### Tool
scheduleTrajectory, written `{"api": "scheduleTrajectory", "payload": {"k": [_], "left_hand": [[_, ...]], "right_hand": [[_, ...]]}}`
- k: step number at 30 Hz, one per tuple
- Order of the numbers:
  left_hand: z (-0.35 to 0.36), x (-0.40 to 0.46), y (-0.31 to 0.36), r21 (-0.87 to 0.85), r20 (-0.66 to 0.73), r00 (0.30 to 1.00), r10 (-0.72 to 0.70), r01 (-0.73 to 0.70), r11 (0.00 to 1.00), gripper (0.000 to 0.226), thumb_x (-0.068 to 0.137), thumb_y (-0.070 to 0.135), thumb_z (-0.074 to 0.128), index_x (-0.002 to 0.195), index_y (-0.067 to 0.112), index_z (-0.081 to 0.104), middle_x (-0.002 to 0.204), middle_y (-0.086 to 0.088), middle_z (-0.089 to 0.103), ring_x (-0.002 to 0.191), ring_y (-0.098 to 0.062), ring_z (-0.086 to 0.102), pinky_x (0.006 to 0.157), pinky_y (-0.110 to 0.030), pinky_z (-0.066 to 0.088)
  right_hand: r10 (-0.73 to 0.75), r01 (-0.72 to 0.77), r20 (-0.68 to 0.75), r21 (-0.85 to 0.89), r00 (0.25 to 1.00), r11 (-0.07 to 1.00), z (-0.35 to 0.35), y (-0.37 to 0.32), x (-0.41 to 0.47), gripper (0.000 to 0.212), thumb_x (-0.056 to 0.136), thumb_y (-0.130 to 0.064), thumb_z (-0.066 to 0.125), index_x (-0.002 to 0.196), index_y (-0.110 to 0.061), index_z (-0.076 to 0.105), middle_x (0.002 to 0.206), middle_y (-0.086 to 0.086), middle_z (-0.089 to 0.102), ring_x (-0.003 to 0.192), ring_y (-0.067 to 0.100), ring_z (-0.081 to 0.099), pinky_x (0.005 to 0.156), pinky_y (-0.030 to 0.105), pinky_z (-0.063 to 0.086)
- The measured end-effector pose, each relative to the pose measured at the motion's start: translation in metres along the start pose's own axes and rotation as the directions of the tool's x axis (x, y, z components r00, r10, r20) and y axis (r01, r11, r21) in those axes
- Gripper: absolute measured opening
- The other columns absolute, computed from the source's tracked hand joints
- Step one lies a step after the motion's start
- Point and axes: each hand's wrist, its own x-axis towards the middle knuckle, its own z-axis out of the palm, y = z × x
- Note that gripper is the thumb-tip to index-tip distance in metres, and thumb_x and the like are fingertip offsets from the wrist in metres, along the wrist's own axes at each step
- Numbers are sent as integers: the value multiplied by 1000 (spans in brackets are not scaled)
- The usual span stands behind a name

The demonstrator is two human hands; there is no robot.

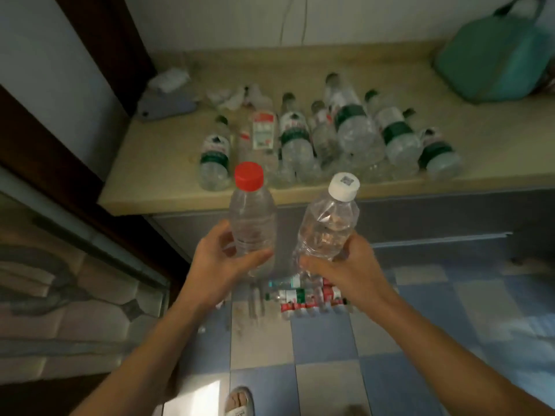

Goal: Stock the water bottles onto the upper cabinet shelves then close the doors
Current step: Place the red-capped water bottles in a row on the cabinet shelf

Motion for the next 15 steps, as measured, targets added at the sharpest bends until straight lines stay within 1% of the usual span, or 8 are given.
{"api": "scheduleTrajectory", "payload": {"k": [1, 2, 4, 6, 9, 11, 13, 15], "left_hand": [[-16, 4, 22, 18, 3, 999, 50, -50, 999, 46, 74, 24, 88, 115, 22, 70, 111, 3, 75, 104, -14, 71, 89, -32, 56], [-32, 10, 44, 21, 7, 995, 100, -100, 995, 45, 75, 24, 88, 116, 23, 70, 112, 3, 74, 105, -14, 70, 88, -29, 56], [-61, 24, 86, 5, 2, 983, 185, -185, 983, 42, 76, 25, 87, 115, 24, 71, 113, 1, 74, 106, -15, 70, 83, -24, 57], [-85, 36, 127, -10, -24, 966, 259, -260, 966, 40, 74, 27, 86, 111, 20, 72, 110, 0, 75, 103, -16, 71, 80, -23, 57], [-111, 55, 181, 34, -25, 924, 382, -381, 924, 38, 78, 25, 86, 111, 17, 71, 107, 2, 74, 102, -13, 70, 81, -19, 55], [-121, 67, 212, 50, -28, 897, 441, -439, 897, 37, 80, 24, 84, 113, 20, 70, 109, 5, 74, 103, -11, 70, 82, -16, 53], [-126, 81, 239, 49, -45, 871, 489, -487, 872, 40, 79, 27, 84, 115, 21, 69, 109, 7, 74, 104, -10, 69, 84, -17, 54], [-126, 96, 266, 52, -71, 845, 530, -528, 848, 44, 77, 31, 83, 118, 22, 68, 111, 8, 74, 105, -10, 69, 85, -22, 56]], "right_hand": [[-18, 18, -1, -5, 1000, 1000, 3, -25, -1, 51, 71, -28, 88, 117, -23, 65, 105, -9, 75, 98, 6, 71, 85, 32, 57], [-41, 41, -7, -7, 999, 999, 7, -50, -1, 51, 70, -31, 88, 116, -24, 66, 104, -10, 75, 98, 8, 71, 84, 31, 56], [-108, 108, -14, -19, 994, 994, 16, -102, 0, 48, 70, -33, 89, 113, -26, 68, 100, -14, 76, 96, 6, 72, 78, 22, 55], [-190, 189, -35, -37, 981, 981, 26, -151, 4, 47, 72, -29, 90, 114, -28, 68, 101, -18, 75, 97, -1, 70, 76, 12, 53], [-276, 276, -133, -20, 952, 961, 32, -211, 11, 52, 69, -23, 92, 114, -30, 66, 102, -20, 74, 94, -6, 68, 74, 9, 51], [-326, 325, -166, -35, 931, 945, 29, -244, 17, 51, 68, -26, 92, 109, -35, 64, 98, -30, 71, 90, -12, 66, 67, 3, 48], [-371, 369, -174, -46, 912, 928, 19, -274, 24, 50, 68, -25, 91, 106, -39, 62, 95, -35, 69, 88, -16, 64, 62, -1, 45], [-417, 414, -168, -53, 893, 909, 7, -304, 35, 48, 69, -25, 90, 107, -39, 64, 97, -32, 71, 90, -15, 65, 62, 0, 46]]}}
